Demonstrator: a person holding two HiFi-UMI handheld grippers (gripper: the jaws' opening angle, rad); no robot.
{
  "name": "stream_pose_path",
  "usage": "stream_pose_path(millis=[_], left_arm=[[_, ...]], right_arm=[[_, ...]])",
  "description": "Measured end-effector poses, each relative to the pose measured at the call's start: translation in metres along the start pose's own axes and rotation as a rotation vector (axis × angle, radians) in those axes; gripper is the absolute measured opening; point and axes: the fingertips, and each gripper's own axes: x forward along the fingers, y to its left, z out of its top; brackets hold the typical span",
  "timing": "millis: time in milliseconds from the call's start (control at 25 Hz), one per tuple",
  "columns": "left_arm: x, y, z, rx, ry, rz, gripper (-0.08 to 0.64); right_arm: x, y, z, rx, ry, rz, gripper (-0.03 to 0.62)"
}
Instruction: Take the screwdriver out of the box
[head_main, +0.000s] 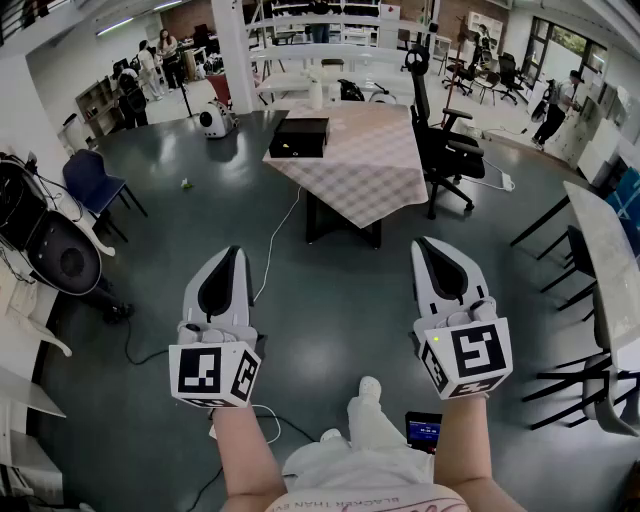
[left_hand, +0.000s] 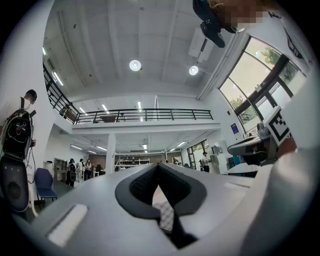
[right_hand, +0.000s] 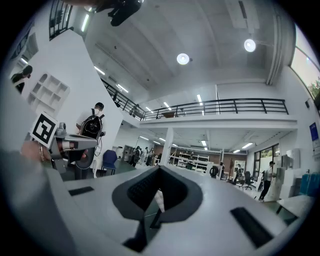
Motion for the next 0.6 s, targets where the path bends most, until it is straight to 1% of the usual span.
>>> stream_pose_path(millis=[240, 360, 600], left_arm=[[0.043, 0.011, -0.014, 0.048, 0.026, 0.018, 0.009], [0.075, 0.019, -0.016, 0.051, 0.025, 0.039, 0.009], [0.162, 0.024, -0.024, 0.035, 0.003, 0.063, 0.009]], right_arm=[[0.049, -0.026, -0.008, 0.034, -0.024, 0.014, 0.005], [0.083, -0.043, -0.011, 0.047, -0.04, 0.025, 0.005], [0.162, -0.089, -0.019, 0.036, -0.068, 0.072, 0.005]])
